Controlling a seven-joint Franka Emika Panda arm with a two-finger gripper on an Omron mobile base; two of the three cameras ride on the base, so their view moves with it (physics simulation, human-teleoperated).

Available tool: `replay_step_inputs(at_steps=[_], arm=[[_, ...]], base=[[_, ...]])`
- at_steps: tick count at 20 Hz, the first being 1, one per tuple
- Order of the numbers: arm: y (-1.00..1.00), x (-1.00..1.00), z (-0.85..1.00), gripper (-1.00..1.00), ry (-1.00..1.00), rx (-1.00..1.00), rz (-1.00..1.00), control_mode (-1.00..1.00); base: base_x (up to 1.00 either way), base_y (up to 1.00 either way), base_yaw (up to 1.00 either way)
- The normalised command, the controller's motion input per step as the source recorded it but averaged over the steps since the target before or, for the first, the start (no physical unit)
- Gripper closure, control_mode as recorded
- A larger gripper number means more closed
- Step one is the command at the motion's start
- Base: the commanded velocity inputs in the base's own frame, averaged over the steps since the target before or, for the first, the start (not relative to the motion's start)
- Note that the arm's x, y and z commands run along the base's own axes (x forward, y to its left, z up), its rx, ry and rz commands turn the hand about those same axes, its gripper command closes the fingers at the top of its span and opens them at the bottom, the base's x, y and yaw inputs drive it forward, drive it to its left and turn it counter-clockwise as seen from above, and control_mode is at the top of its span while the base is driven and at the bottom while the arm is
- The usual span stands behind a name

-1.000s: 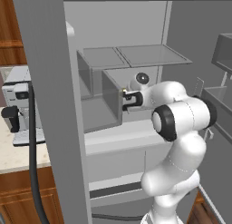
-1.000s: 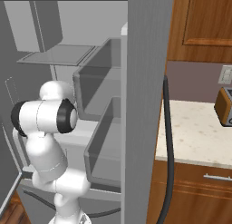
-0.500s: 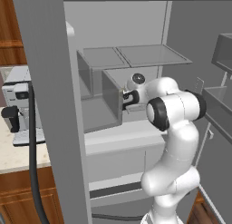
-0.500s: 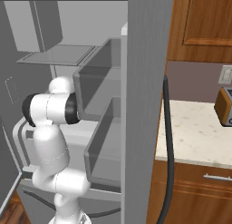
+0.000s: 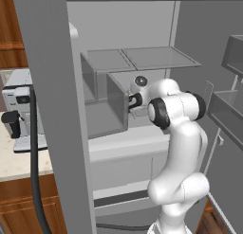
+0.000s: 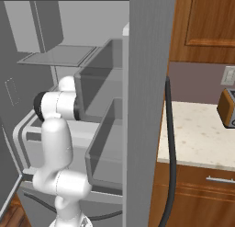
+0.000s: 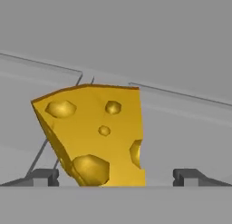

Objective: Take the cheese, chicken drumstick, and carrot from the fridge and place them on the plate on the dining counter to create an appetizer plate.

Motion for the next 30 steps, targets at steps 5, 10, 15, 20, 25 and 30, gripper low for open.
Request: replay_step_inputs(at_steps=[5,10,15,20,25,30], arm=[[0.11,0.18,-0.40,-1.00,0.09,-0.05,0.00,-1.00],[0.11,0.00,-0.53,1.00,0.11,-0.06,0.00,-1.00],[0.00,-0.14,-0.56,1.00,0.06,-0.04,0.00,-1.00],[-0.02,-0.55,-0.76,1.00,0.01,-0.01,0.00,-1.00],[-0.22,-1.00,-0.45,1.00,0.00,0.00,0.00,-1.00],[-0.22,-1.00,0.42,1.00,0.00,0.02,0.00,-1.00]], base=[[0.00,0.00,0.00],[0.00,0.00,0.00],[0.00,0.00,0.00],[0.00,0.00,0.00],[0.00,0.00,0.00],[0.00,0.00,0.00]])
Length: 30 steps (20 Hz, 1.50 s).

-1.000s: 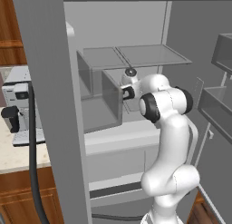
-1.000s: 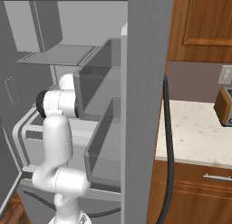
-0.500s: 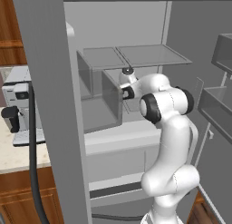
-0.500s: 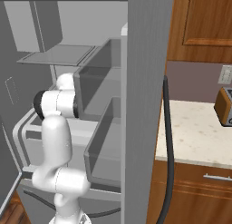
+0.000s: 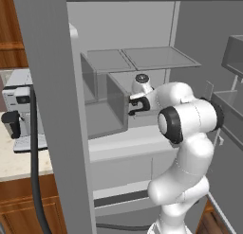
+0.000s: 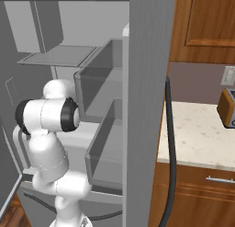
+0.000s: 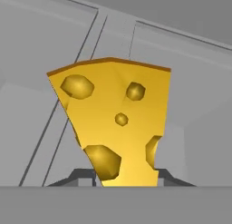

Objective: Take the cheese, chicken drumstick, and carrot from the fridge and place them on the plate on the dining counter to create an appetizer plate.

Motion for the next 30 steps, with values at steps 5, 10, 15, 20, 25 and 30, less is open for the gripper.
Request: replay_step_inputs(at_steps=[5,10,15,20,25,30], arm=[[-0.05,-1.00,0.70,1.00,0.00,0.00,0.00,-1.00],[0.00,-1.00,0.53,1.00,0.00,0.01,0.00,-1.00],[0.00,-1.00,0.33,1.00,0.01,0.00,0.00,-1.00],[-0.06,-1.00,0.33,1.00,0.00,0.00,0.00,-1.00],[-0.01,-0.60,0.11,1.00,0.00,0.00,0.00,1.00],[0.00,0.00,0.00,1.00,0.00,0.00,0.00,1.00]], base=[[0.00,0.00,0.00],[0.00,0.00,0.00],[0.00,0.00,0.00],[0.00,0.00,0.00],[-0.40,0.00,0.00],[-1.00,-0.06,0.00]])
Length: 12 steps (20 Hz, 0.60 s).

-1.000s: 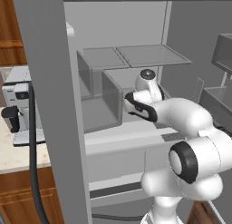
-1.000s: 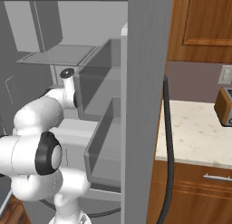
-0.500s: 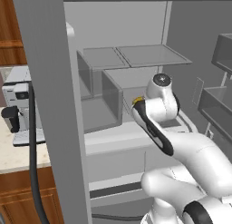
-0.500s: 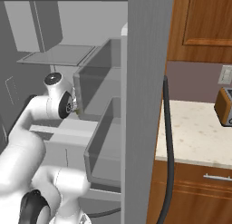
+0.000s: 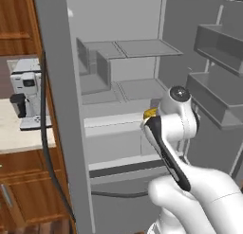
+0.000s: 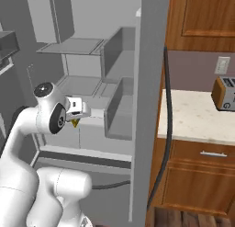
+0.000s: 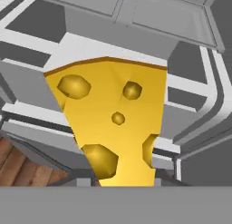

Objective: Take the cheese, chicken drumstick, and carrot from the fridge and place them on the plate on the dining counter to create an appetizer plate.

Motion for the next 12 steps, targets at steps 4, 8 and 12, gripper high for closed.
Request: replay_step_inputs(at_steps=[4,8,12], arm=[[0.00,0.00,0.00,1.00,0.00,0.00,0.00,1.00],[0.00,0.00,0.00,1.00,0.00,0.00,0.00,1.00],[0.00,0.00,0.00,1.00,0.00,0.00,0.00,1.00]], base=[[-1.00,-0.15,0.00],[-1.00,-0.19,0.00],[-1.00,-0.26,-0.01]])
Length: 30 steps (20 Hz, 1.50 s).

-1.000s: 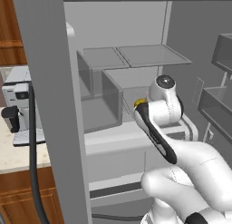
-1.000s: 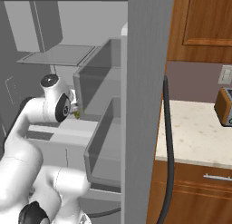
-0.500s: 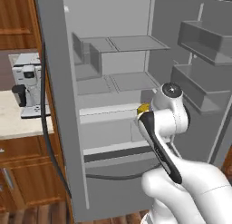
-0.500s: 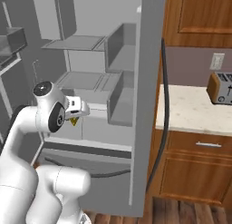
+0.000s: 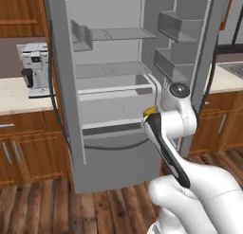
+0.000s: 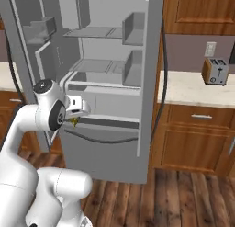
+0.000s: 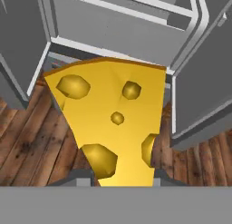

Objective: Take the cheese, chicken drumstick, and carrot from the fridge and place them on the plate on the dining counter to create an appetizer plate.

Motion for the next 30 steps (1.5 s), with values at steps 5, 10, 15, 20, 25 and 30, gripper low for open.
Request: replay_step_inputs(at_steps=[5,10,15,20,25,30], arm=[[0.00,0.00,0.00,1.00,0.00,0.00,0.00,1.00],[0.00,0.00,0.00,1.00,0.00,0.00,0.00,1.00],[0.00,0.00,0.00,1.00,0.00,0.00,0.00,1.00],[0.00,0.00,0.00,1.00,0.00,0.00,0.00,1.00],[0.00,0.00,0.00,1.00,0.00,0.00,0.00,1.00],[0.00,0.00,0.00,1.00,0.00,0.00,0.00,1.00]], base=[[-1.00,-0.31,-0.01],[-1.00,-0.29,-0.02],[-1.00,-0.23,-0.02],[-1.00,-0.15,-0.01],[-1.00,-0.25,0.00],[-1.00,-0.30,0.00]])
